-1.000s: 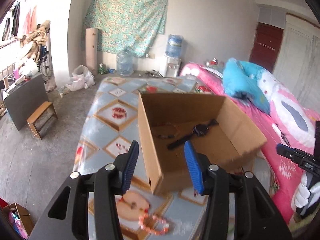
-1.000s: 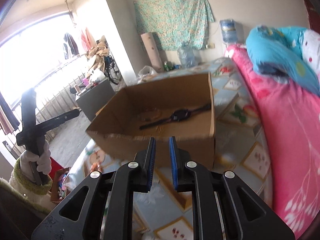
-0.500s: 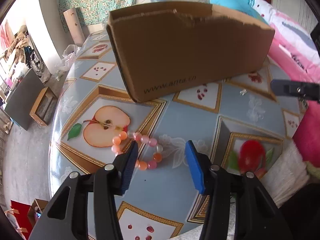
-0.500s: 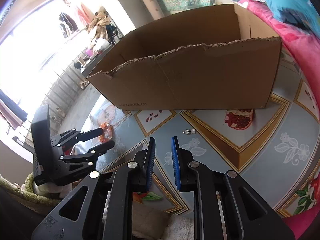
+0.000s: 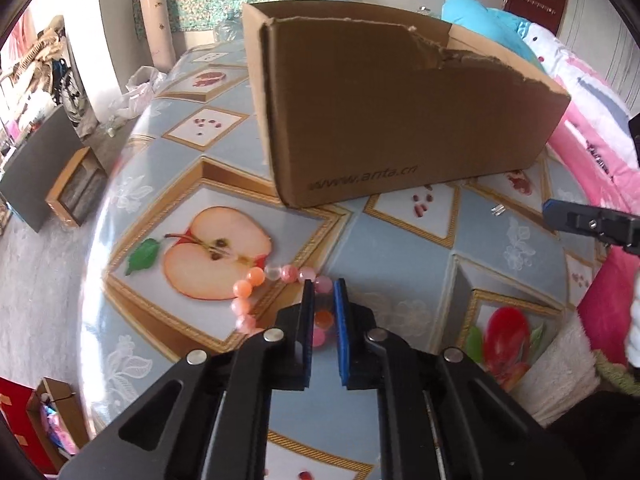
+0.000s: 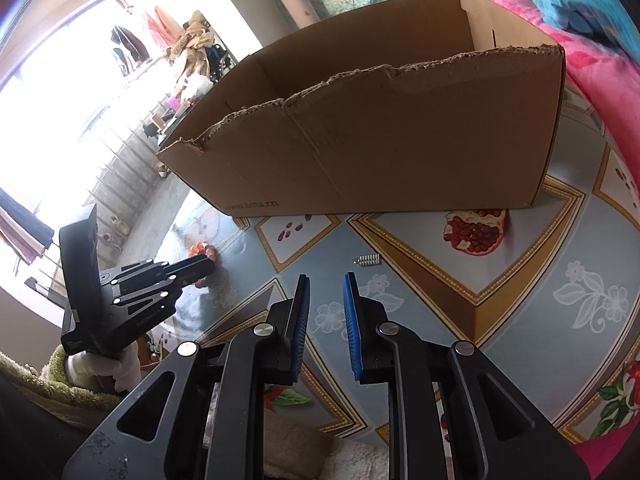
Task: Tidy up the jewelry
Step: 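Close the left gripper on the pink bracelet while the right gripper closes on the gold spring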
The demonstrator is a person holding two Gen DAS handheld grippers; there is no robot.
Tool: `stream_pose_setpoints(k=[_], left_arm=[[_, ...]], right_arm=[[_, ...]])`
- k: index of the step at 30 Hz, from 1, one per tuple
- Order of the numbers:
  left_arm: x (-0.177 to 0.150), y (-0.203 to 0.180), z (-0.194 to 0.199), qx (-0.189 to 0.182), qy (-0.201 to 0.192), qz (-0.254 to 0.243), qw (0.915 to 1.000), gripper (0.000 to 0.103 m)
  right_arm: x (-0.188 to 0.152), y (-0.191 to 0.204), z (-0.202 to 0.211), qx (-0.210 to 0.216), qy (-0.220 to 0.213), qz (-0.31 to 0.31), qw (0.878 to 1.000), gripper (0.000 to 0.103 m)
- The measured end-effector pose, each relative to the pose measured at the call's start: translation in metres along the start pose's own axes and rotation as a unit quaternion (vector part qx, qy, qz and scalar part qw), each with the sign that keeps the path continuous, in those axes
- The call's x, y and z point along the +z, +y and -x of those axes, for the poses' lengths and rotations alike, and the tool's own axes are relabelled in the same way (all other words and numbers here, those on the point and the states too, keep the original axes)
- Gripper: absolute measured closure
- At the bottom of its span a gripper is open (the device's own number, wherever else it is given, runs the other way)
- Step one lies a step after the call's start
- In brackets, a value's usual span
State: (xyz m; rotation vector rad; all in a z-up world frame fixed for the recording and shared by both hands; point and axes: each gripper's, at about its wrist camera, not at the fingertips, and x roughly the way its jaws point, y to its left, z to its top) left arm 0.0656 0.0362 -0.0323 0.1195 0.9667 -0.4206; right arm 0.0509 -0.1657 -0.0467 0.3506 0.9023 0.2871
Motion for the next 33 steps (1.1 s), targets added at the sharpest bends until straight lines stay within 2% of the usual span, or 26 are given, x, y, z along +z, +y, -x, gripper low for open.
stream_pose_setpoints(k=[7,12,18,24,33], left_arm=[[0.011,-0.048,-0.011,-0.056,-0.002,-0.028,0.9980,0.094],[0.016,-0.068,-0.018,-0.057,-0.005,-0.061,0.9965,0.094],[0.021,-0.064,-0.021,-0.064,-0.003,-0.055,0.9965,0.094],[0.021,-0.064,-0.023,-0.066,-0.004,-0.052,0.9965,0.094],[0.020,-0.059,-0.022,-0.072,-0.008,-0.048,0.9962,0.094]], right_arm=[[-0.002,-0.008,0.004,-0.015,-0.003,0.003,1.000,0.085],[-0.003,-0.002,-0.001,-0.029,-0.008,0.012,0.999,0.085],[-0.001,0.006,-0.013,-0.077,-0.011,0.053,0.996,0.085],[0.000,0.009,-0.021,-0.099,-0.006,0.077,0.992,0.085],[-0.008,0.028,-0.023,-0.160,-0.012,0.138,0.977,0.088]])
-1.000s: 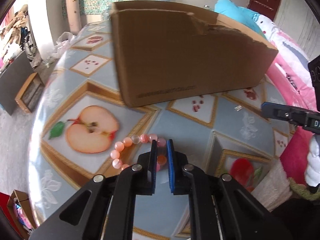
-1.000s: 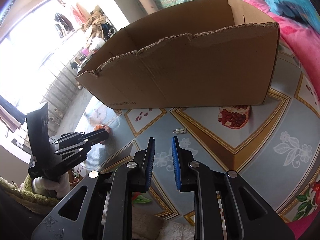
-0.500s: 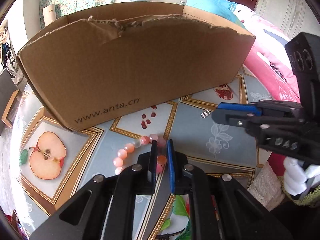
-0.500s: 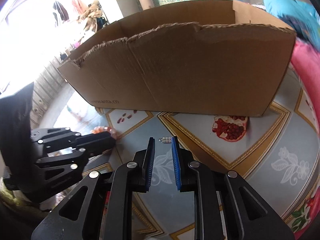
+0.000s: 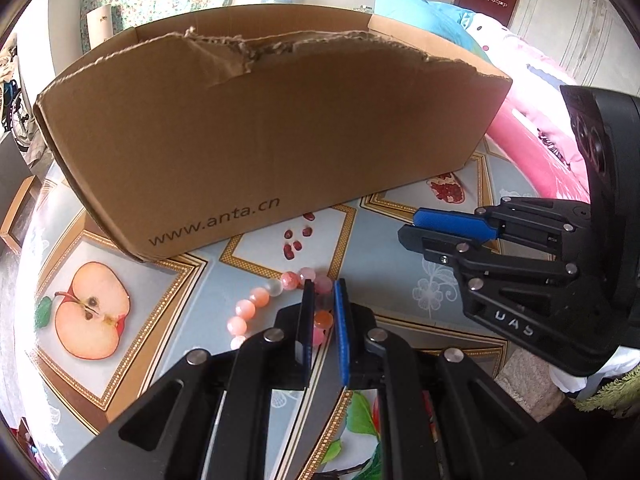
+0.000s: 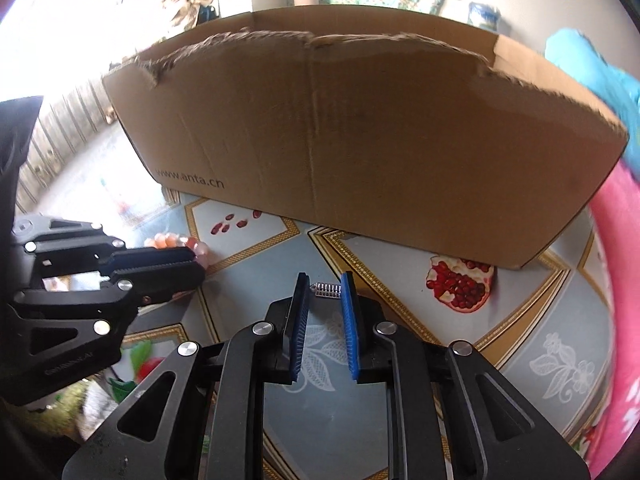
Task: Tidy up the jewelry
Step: 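Close the left gripper on the pink bracelet while the right gripper closes on the gold spring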
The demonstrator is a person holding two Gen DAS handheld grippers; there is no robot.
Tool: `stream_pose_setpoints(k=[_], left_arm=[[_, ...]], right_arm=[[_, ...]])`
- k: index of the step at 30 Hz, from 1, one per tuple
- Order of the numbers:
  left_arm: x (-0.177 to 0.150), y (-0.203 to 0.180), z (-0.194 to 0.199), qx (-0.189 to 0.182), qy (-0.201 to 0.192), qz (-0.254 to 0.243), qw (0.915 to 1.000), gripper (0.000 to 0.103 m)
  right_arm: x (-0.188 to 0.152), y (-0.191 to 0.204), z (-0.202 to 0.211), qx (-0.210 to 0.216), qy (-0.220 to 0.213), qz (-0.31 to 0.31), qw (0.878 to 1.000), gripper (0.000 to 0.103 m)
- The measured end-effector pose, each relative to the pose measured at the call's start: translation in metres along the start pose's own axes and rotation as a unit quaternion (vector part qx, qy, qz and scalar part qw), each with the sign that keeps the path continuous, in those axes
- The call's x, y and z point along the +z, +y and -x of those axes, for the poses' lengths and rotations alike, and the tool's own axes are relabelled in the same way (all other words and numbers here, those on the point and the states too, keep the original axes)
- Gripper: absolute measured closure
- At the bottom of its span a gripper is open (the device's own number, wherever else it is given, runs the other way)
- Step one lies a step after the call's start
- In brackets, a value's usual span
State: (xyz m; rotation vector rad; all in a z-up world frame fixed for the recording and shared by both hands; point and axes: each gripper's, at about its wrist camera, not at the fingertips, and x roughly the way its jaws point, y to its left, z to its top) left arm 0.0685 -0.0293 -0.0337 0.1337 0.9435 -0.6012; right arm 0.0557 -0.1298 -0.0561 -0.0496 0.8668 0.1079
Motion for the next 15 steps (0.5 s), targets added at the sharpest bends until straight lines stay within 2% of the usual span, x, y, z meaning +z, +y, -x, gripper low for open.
stream_pose_setpoints(k=[7,15], left_arm=[[-0.001,0.001,0.001,-0.001,-0.002,0.001,1.0000,0.094],[-0.001,0.001,0.001,-0.001,-0.002,0.001,1.0000,0.094]], right_arm=[[-0.001,0.003,0.005,-0.006,0.001,0.002,1.000,0.094],[0.007,0.019,-0.002,0.000,0.004,0.005,1.000,0.093]])
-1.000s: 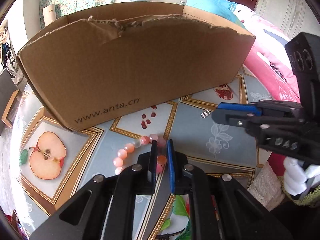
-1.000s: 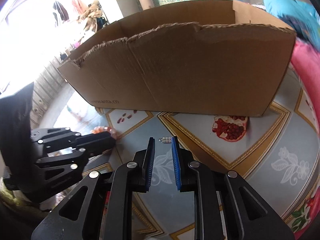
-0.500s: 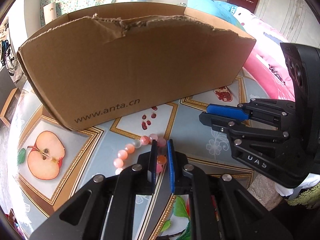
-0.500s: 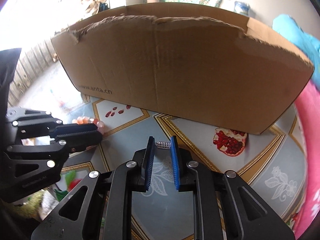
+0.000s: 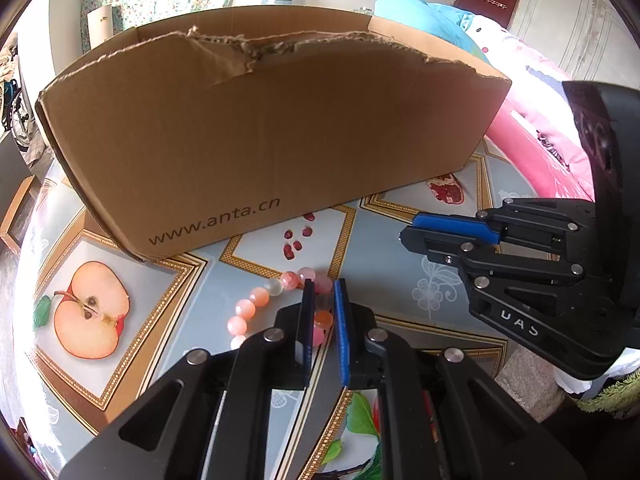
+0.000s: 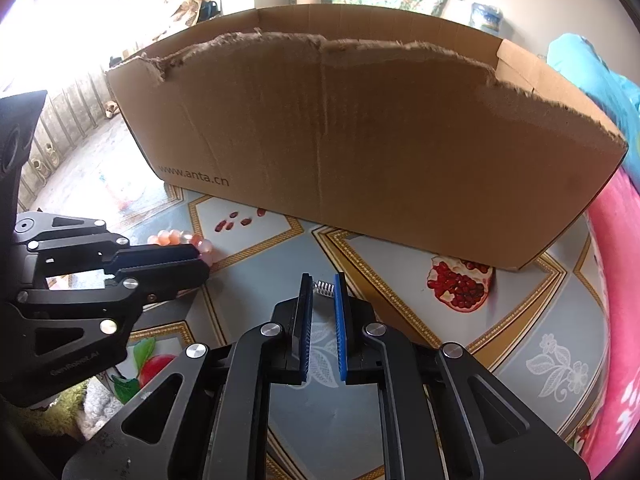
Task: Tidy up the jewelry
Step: 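Close the left gripper on the pink bracelet while the right gripper closes on the gold spring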
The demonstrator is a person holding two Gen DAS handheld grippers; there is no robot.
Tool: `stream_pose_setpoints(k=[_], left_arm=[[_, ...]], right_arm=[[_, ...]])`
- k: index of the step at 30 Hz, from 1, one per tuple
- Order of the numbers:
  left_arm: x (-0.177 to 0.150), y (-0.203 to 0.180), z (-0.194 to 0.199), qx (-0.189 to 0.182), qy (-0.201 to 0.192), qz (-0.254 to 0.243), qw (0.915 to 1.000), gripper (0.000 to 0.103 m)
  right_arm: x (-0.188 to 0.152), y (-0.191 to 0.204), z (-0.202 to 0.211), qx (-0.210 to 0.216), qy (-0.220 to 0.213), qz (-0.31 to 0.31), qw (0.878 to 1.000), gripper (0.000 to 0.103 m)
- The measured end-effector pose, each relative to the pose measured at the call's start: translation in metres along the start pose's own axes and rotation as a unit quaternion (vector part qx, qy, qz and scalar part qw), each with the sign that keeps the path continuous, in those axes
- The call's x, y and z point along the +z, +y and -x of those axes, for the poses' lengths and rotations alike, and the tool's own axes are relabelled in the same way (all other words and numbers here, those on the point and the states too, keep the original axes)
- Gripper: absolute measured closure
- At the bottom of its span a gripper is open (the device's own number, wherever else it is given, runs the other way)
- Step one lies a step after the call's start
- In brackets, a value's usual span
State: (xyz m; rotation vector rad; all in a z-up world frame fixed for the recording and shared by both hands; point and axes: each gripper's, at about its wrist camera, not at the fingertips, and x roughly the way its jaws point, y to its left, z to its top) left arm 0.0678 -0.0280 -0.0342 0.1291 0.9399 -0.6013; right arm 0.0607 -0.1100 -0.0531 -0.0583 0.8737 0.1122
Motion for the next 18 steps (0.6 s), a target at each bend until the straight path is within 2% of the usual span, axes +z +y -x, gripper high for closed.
stream_pose_setpoints(k=[3,13,15,18], left_arm=[[0.000,0.000,0.000,0.000,0.001,0.000,1.0000,0.094],[0.000,0.000,0.000,0.000,0.001,0.000,1.0000,0.094],[0.000,0.000,0.000,0.000,0.001,0.000,1.0000,0.093],[0.000,0.000,0.000,0.000,0.001,0.000,1.0000,0.093]], right_arm=[[0.002,0.007,0.002,-0.007,-0.008,0.012,1.000,0.084],[0.007,0.005,-0.008,-0.012,0.002,-0.011,1.000,0.083],[0.007,0.000,-0.007,-0.009,0.004,-0.016,1.000,0.090],[0.007,-0.001,-0.006,-0.007,0.006,-0.019,1.000,0.090]])
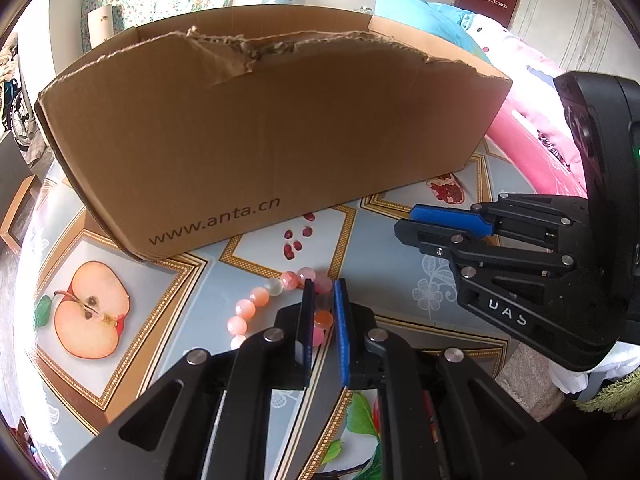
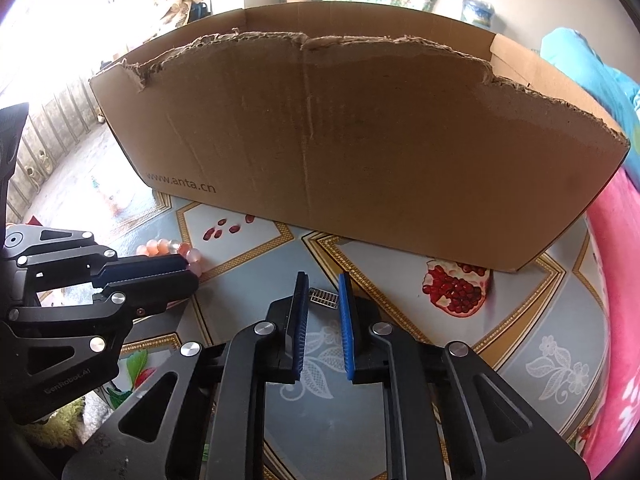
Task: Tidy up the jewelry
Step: 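Close the left gripper on the pink bracelet while the right gripper closes on the gold spring, then carry the pink bracelet and gold spring into the box and open both grippers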
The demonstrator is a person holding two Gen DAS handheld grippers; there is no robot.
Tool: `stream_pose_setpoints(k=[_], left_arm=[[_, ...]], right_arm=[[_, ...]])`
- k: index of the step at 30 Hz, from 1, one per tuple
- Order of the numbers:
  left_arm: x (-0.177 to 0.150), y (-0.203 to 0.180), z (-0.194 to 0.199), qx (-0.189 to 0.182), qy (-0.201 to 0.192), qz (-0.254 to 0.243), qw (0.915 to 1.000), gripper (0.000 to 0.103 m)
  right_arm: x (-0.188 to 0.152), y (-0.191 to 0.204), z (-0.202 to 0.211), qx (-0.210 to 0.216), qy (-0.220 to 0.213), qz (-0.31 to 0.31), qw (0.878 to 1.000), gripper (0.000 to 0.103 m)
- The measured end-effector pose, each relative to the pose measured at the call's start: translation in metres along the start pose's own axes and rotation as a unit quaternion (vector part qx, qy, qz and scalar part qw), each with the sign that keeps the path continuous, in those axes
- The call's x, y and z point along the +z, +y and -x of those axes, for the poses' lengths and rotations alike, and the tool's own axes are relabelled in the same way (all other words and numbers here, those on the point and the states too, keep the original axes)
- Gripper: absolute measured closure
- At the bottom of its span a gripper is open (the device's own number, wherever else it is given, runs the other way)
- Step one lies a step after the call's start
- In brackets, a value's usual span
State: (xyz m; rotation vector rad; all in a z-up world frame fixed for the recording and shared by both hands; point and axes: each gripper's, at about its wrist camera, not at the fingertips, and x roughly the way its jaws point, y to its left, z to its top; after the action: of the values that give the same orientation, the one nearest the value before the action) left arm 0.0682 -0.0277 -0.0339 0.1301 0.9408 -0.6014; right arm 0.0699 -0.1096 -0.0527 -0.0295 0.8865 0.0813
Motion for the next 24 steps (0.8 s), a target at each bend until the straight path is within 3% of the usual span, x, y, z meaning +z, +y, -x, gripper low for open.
stream_pose_setpoints(k=[14,24], left_arm=[[0.000,0.001,0.000,0.000,0.000,0.000,1.0000,0.094],[-0.001,0.001,0.003,0.012,-0.005,0.000,0.9999,0.094]], right_arm=[[0.003,-0.024,-0.007,0.023,0.004,-0.024,0.999,0.090],[0.003,-0.046,0.016,0.055,-0.017,-0.058,0.997,0.090]])
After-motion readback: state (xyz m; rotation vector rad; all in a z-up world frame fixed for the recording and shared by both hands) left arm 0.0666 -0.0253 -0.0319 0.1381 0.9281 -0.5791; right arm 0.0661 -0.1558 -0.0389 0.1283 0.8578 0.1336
